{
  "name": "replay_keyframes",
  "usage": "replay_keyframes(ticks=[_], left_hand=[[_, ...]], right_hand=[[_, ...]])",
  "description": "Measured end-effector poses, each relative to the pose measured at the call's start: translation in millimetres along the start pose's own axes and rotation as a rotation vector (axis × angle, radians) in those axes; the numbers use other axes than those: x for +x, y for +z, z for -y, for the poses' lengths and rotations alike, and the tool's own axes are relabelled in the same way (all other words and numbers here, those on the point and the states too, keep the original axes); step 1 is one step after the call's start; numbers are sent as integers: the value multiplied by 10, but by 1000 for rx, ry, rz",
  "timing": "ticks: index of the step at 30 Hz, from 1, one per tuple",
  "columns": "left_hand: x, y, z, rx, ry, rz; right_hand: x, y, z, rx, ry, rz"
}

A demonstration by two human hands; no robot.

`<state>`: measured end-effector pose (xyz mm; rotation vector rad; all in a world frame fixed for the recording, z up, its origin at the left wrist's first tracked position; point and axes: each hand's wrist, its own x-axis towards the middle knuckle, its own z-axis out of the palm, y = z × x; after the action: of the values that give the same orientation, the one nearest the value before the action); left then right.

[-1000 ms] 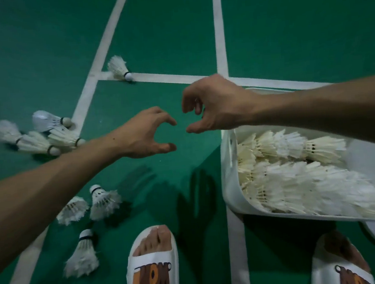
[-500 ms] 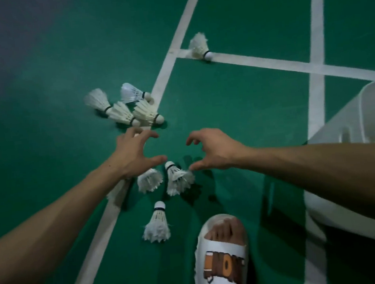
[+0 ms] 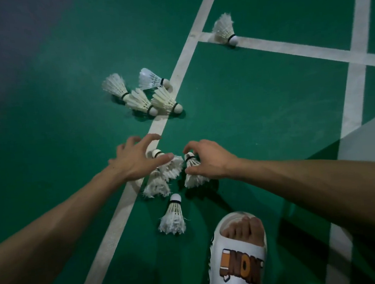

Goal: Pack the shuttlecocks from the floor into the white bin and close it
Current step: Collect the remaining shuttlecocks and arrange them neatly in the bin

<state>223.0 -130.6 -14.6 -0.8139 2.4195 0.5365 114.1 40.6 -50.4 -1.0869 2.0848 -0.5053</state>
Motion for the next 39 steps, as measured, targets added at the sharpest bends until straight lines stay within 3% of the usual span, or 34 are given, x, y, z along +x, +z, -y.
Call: replay_keyframes(ticks=[3, 6, 14, 20, 23, 26, 30, 33, 37, 39], left_hand=[[-47, 86, 25, -219, -9, 173], [-77, 225, -58, -337, 0, 230], [-73, 319, -461, -735, -6, 119], [-29, 209, -746, -806, 90, 12], [43, 247, -955, -742, 150, -54], [120, 333, -1132, -411, 260, -103], [207, 429, -1412, -423, 114, -89], [313, 319, -1595, -298, 134, -137], [513, 138, -1597, 94, 347, 39], [607, 145, -1529, 177, 456, 121]], right_hand=[[-10, -44, -39, 38, 29, -46], [-31, -56, -73, 53, 38, -61], [-164, -225, -65, 76, 75, -65], [-459, -889, -167, 152, 108, -169], [-619, -1072, -291, 108, 164, -233], [-776, -1113, -386, 73, 183, -212], [-911, -1104, -551, -2, 207, -200], [-960, -1183, -664, -2, 234, -211], [-945, -1312, -756, 43, 248, -209], [-910, -1346, -762, 37, 238, -201]])
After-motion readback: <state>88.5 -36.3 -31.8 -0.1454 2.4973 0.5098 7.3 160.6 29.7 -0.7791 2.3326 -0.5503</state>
